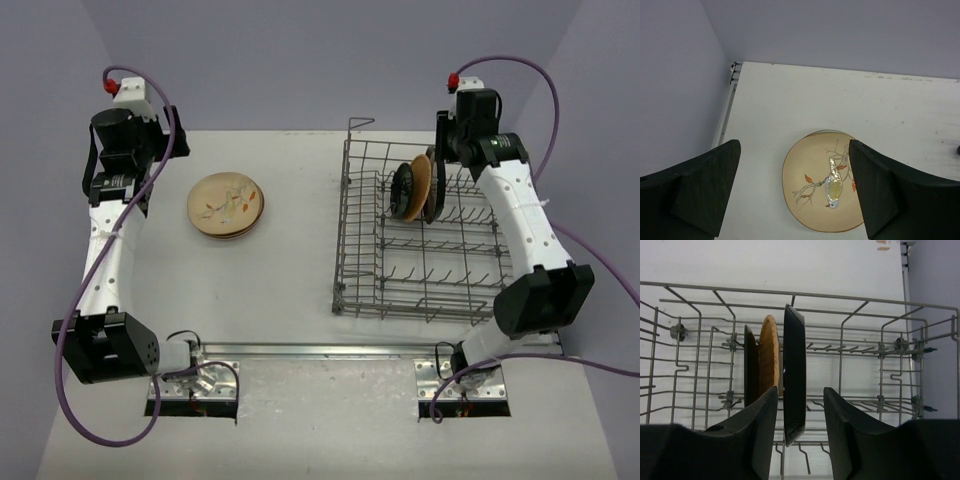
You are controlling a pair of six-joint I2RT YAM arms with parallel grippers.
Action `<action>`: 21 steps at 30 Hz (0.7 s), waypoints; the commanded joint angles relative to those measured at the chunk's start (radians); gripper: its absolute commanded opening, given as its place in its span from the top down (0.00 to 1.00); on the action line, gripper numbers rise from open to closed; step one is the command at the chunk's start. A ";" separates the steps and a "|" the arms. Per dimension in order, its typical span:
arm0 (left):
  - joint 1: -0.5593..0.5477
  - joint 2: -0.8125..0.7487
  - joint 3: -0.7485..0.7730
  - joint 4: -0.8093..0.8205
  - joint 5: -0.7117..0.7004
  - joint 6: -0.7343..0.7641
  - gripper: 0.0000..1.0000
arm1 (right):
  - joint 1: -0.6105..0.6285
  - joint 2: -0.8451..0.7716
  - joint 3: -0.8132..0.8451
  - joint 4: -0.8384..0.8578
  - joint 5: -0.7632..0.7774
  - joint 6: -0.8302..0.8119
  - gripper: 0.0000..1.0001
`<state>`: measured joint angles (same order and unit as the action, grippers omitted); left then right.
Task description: Unload the plates from the dish rack
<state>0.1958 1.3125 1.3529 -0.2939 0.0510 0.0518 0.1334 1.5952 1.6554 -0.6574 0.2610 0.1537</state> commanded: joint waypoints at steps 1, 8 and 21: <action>0.005 0.016 -0.025 -0.011 -0.046 0.030 0.13 | 0.008 0.051 0.026 -0.038 0.027 0.036 0.57; 0.004 0.005 -0.044 -0.011 -0.066 0.024 0.12 | 0.008 0.095 -0.012 -0.012 0.068 0.004 0.59; 0.004 -0.006 -0.052 -0.008 -0.067 0.026 0.12 | 0.007 0.183 -0.028 0.012 0.141 -0.014 0.65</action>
<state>0.1959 1.3304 1.2993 -0.3407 -0.0082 0.0711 0.1421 1.7509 1.6279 -0.6735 0.3463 0.1391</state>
